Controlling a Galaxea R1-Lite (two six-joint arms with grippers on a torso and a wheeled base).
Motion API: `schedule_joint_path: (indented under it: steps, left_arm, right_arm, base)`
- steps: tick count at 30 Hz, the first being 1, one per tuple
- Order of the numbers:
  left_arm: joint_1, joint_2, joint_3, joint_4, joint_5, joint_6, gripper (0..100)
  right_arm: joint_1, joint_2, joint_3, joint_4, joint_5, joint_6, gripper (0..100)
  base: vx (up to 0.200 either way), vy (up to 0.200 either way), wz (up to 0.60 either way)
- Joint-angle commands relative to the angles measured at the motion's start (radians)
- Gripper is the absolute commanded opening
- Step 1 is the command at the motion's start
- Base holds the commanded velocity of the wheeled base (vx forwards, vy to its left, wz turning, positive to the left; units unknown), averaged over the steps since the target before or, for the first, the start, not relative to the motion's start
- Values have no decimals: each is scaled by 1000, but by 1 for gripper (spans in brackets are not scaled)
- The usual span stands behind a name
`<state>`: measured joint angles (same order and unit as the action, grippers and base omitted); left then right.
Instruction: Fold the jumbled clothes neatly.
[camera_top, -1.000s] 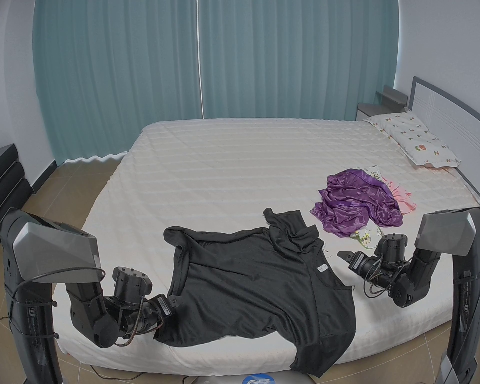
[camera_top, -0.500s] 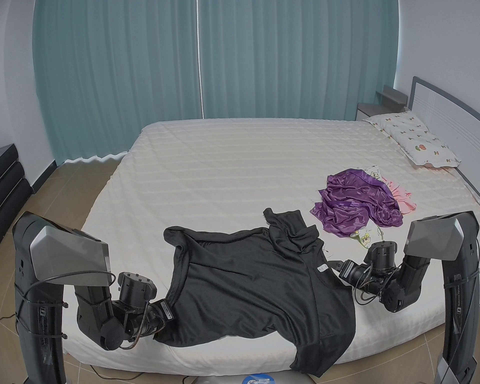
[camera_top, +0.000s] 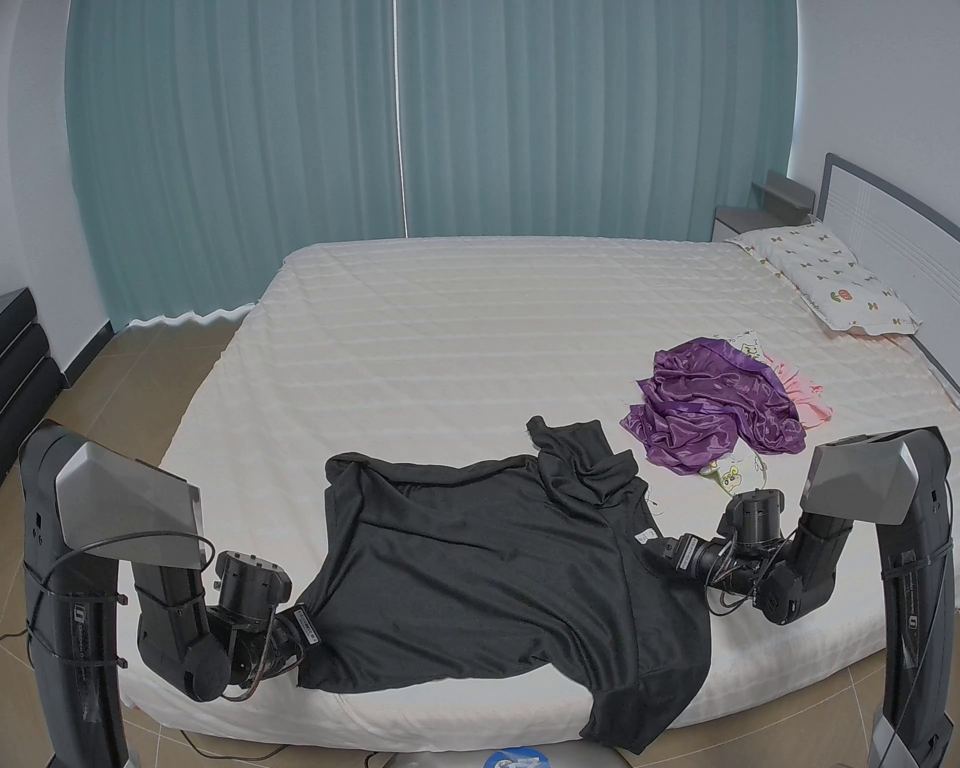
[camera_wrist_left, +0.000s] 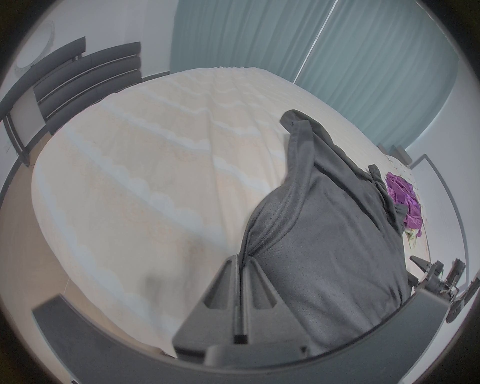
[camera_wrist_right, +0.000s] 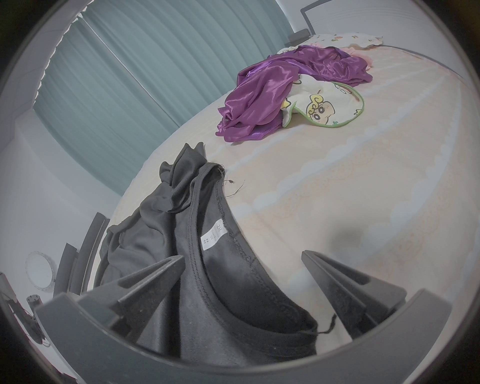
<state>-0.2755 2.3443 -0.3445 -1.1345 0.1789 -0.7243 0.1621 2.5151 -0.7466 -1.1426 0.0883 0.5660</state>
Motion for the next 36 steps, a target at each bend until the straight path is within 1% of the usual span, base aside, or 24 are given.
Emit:
schedule_joint_path:
  steps: [1,7,8,11,14,20,21,23,27,30,31,33,36]
  left_arm:
    - [32,-3,5,1,2,8,0]
    - [55,-13,5,-1,2,14,0]
    - [62,-14,5,-1,2,22,0]
    - [73,-28,5,-1,1,29,0]
    - [75,-36,7,-1,-3,29,0]
    - [84,-39,5,-2,-6,29,0]
    - [85,-39,5,-2,-6,29,0]
    - [87,-39,5,-2,-6,29,0]
    - [98,-40,5,-1,-6,37,0]
    - [110,-48,10,1,-7,57,0]
    - [116,-51,18,4,-7,68,0]
    - [118,-54,36,12,-7,94,0]
    - [116,-51,59,10,-9,126,0]
  right_arm:
    - [-6,-4,23,-11,-1,-14,100]
    - [-44,-65,49,-17,5,-17,100]
    - [-61,-87,73,-16,19,-21,100]
    - [-70,-87,112,-19,42,-46,100]
    - [-62,-75,124,-22,44,-55,100]
    - [11,-30,99,-20,42,-57,100]
    - [22,-21,93,-17,42,-57,0]
    - [28,-16,89,-14,42,-57,0]
    - [13,-16,72,-5,42,-55,0]
    - [-19,-25,61,-19,34,-54,0]
    - [-41,-36,50,-20,34,-54,0]
    - [-72,-64,35,-19,42,-52,0]
    - [-95,-91,21,-16,50,-49,0]
  base:
    - [0,0,0]
    - [0,0,0]
    - [0,0,0]
    - [0,0,0]
    - [0,0,0]
    - [0,0,0]
    - [0,0,0]
    - [0,0,0]
    - [0,0,0]
    - [0,0,0]
    - [0,0,0]
    - [0,0,0]
    - [0,0,0]
